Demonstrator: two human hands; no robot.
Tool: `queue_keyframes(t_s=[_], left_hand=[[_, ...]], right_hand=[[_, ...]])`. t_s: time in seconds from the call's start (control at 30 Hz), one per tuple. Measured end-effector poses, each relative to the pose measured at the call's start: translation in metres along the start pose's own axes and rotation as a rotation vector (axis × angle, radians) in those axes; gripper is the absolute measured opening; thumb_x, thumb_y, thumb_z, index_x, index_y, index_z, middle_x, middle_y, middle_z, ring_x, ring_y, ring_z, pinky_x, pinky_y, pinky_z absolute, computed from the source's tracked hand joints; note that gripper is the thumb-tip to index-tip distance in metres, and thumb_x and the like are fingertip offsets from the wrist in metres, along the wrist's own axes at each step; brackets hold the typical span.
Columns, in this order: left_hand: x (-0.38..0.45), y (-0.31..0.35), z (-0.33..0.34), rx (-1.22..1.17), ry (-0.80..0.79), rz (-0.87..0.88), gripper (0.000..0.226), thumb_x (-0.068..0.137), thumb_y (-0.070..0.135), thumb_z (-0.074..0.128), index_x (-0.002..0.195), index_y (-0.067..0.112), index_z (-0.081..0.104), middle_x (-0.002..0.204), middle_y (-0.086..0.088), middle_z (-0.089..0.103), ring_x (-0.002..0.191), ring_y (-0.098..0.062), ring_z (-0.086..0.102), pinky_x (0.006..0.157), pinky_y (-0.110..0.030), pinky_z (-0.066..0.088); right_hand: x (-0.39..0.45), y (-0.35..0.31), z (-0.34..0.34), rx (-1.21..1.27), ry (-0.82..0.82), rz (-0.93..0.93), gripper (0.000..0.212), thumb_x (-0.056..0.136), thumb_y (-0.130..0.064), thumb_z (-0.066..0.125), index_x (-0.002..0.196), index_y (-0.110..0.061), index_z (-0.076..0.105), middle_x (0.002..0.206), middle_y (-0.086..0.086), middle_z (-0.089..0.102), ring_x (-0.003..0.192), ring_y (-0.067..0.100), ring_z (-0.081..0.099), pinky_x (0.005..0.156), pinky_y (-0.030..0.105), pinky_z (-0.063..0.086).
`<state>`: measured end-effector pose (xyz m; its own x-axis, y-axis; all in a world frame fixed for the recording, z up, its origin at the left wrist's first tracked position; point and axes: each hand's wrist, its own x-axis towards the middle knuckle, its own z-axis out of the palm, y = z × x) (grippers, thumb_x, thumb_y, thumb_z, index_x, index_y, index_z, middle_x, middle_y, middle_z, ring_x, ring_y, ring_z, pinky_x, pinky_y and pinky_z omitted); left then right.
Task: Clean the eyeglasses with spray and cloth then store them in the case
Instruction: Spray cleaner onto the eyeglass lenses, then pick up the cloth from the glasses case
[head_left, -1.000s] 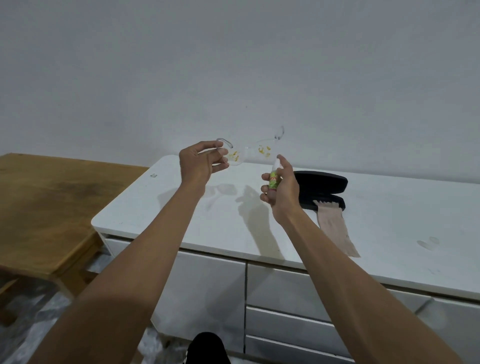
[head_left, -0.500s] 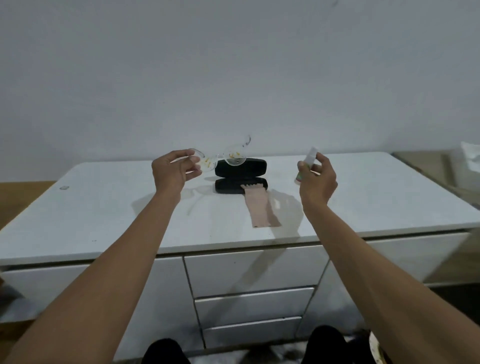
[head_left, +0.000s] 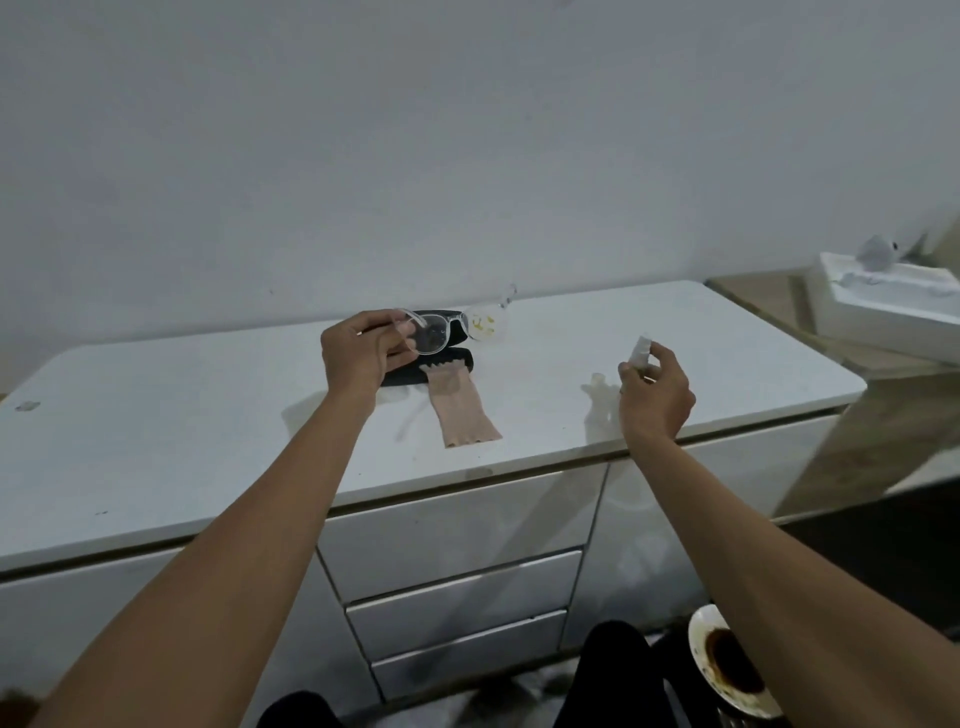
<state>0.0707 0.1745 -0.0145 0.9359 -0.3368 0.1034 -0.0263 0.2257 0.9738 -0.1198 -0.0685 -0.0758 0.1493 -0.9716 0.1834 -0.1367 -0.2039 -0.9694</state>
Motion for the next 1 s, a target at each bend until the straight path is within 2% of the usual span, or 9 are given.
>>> queue_keyframes(t_s=[0.1, 0.2, 0.33, 0.4, 0.47, 0.53, 0.63, 0.8, 1.0], left_hand=[[-0.001, -0.001, 0.002, 0.006, 0.008, -0.001, 0.016, 0.084, -0.010, 0.073, 0.080, 0.006, 0.071, 0.069, -0.003, 0.073, 0.059, -0.022, 0.065, 0.082, -0.043, 0.063], [-0.002, 0.000, 0.002, 0.001, 0.010, 0.000, 0.017, 0.084, -0.010, 0.073, 0.081, 0.006, 0.071, 0.070, -0.004, 0.072, 0.060, -0.023, 0.064, 0.082, -0.043, 0.063], [-0.003, 0.002, -0.001, -0.003, 0.013, 0.005, 0.016, 0.085, -0.010, 0.072, 0.083, 0.005, 0.071, 0.073, -0.009, 0.070, 0.060, -0.024, 0.064, 0.078, -0.040, 0.064], [-0.002, 0.002, -0.004, -0.007, 0.019, 0.003, 0.016, 0.085, -0.010, 0.072, 0.083, 0.006, 0.071, 0.073, -0.009, 0.070, 0.061, -0.024, 0.064, 0.076, -0.038, 0.064], [-0.002, 0.002, -0.009, -0.008, 0.034, 0.003, 0.017, 0.084, -0.010, 0.072, 0.082, 0.006, 0.071, 0.074, -0.009, 0.070, 0.062, -0.025, 0.064, 0.074, -0.038, 0.064], [-0.001, 0.001, -0.016, -0.008, 0.048, 0.007, 0.017, 0.084, -0.010, 0.072, 0.082, 0.006, 0.071, 0.077, -0.012, 0.069, 0.063, -0.027, 0.064, 0.075, -0.039, 0.064], [-0.001, 0.001, -0.027, -0.004, 0.057, 0.022, 0.018, 0.082, -0.013, 0.068, 0.082, 0.005, 0.071, 0.076, -0.013, 0.069, 0.065, -0.030, 0.062, 0.076, -0.042, 0.063], [0.001, -0.001, -0.042, 0.011, 0.070, 0.043, 0.020, 0.079, -0.011, 0.063, 0.084, 0.005, 0.072, 0.077, -0.017, 0.068, 0.069, -0.033, 0.063, 0.075, -0.041, 0.060], [0.006, -0.005, -0.052, 0.010, 0.095, 0.012, 0.016, 0.075, -0.008, 0.077, 0.081, 0.007, 0.075, 0.070, -0.009, 0.072, 0.064, -0.030, 0.066, 0.080, -0.047, 0.063]], right_hand=[[0.000, -0.002, 0.001, -0.033, -0.009, -0.002, 0.044, 0.093, -0.016, 0.073, 0.135, -0.024, 0.061, 0.121, 0.006, 0.071, 0.111, 0.026, 0.067, 0.093, 0.034, 0.050], [-0.008, -0.010, 0.002, -0.191, 0.111, -0.155, 0.067, 0.088, -0.025, 0.077, 0.147, -0.023, 0.048, 0.143, 0.010, 0.053, 0.132, 0.031, 0.049, 0.106, 0.047, 0.044], [-0.020, -0.029, 0.010, -0.250, 0.154, -0.539, 0.060, 0.085, -0.025, 0.075, 0.141, -0.016, 0.053, 0.133, 0.013, 0.056, 0.121, 0.034, 0.050, 0.099, 0.045, 0.041], [-0.028, -0.036, 0.019, -0.230, 0.045, -0.721, 0.046, 0.087, -0.019, 0.073, 0.131, -0.012, 0.062, 0.119, 0.011, 0.065, 0.110, 0.032, 0.055, 0.096, 0.037, 0.040], [-0.039, -0.041, 0.032, -0.210, -0.190, -0.808, 0.030, 0.090, -0.015, 0.073, 0.119, -0.014, 0.070, 0.101, 0.003, 0.073, 0.100, 0.028, 0.059, 0.090, 0.038, 0.047], [-0.050, -0.040, 0.044, -0.281, -0.485, -0.770, 0.019, 0.092, -0.020, 0.073, 0.111, -0.019, 0.076, 0.095, -0.005, 0.076, 0.098, 0.023, 0.060, 0.083, 0.038, 0.049], [-0.060, -0.034, 0.058, -0.426, -0.795, -0.694, 0.018, 0.092, -0.029, 0.074, 0.108, -0.026, 0.080, 0.104, -0.010, 0.077, 0.109, 0.018, 0.056, 0.083, 0.030, 0.043], [-0.063, -0.033, 0.067, -0.514, -0.963, -0.688, 0.030, 0.083, -0.046, 0.082, 0.108, -0.029, 0.082, 0.113, -0.007, 0.079, 0.120, 0.025, 0.057, 0.100, 0.042, 0.048], [-0.063, -0.035, 0.076, -0.619, -1.004, -0.695, 0.036, 0.085, -0.048, 0.078, 0.119, -0.038, 0.077, 0.135, -0.017, 0.067, 0.126, 0.023, 0.043, 0.107, 0.041, 0.042]])
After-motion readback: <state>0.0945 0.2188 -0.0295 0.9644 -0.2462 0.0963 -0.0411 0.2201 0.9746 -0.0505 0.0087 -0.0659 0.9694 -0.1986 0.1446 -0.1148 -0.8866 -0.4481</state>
